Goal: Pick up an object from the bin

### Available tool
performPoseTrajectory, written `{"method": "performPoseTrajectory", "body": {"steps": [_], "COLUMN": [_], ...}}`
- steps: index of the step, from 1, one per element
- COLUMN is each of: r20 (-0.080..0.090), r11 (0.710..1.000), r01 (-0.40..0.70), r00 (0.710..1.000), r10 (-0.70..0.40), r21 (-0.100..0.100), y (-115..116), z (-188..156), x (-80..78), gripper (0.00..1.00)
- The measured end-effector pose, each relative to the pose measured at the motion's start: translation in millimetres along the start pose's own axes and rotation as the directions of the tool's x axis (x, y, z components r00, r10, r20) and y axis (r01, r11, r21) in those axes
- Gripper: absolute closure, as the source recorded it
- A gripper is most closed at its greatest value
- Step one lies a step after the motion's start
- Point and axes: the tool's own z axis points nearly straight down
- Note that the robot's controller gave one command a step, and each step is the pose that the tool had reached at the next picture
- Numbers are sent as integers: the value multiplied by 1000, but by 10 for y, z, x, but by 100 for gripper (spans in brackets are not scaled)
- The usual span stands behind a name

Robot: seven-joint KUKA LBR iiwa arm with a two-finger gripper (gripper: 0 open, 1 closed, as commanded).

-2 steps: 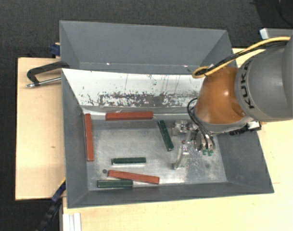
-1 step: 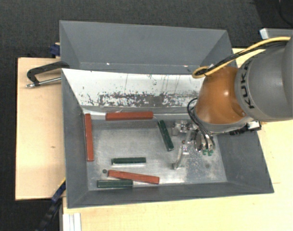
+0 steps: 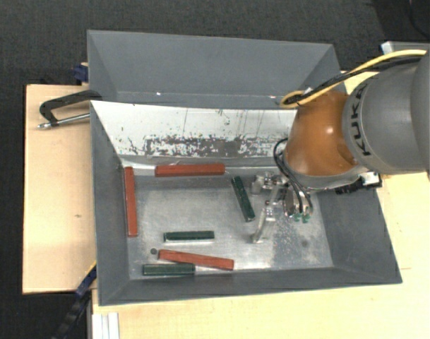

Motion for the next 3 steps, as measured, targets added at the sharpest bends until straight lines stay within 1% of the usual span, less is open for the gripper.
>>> {"method": "performPoseTrajectory", "body": {"steps": [1,2,3], "r20": [1,1,3], "r11": [980,979,989], "r01": [-201,-202,-151], "r00": [980,979,989], "r10": [201,202,151], "r21": [0,0,-1], "y": [502,501,520], "z": [47,47,-1372], "x": [-368,-368,-332], "gripper": [100,100,100]}}
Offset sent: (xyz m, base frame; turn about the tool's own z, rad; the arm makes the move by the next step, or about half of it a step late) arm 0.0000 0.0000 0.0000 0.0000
